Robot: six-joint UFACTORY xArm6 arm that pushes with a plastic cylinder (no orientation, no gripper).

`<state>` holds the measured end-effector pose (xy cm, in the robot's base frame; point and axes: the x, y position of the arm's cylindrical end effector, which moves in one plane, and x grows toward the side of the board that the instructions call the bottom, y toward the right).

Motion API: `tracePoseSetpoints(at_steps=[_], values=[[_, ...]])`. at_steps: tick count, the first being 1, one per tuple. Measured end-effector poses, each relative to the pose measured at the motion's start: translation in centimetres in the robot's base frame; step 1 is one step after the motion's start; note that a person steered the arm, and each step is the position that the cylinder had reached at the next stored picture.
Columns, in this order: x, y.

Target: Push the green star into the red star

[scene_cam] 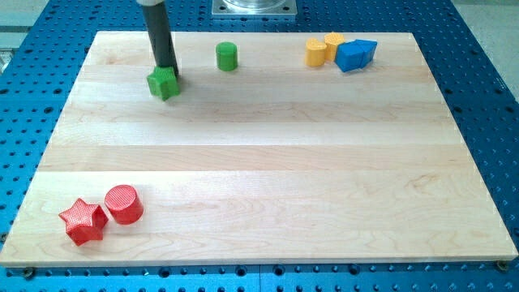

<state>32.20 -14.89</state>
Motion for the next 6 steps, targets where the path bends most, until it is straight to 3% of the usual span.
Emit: tracePoseSetpoints(at_steps=[4,5,6], values=[[15.6,-3.6],[9.5,-1.7],[8.0,5.2]])
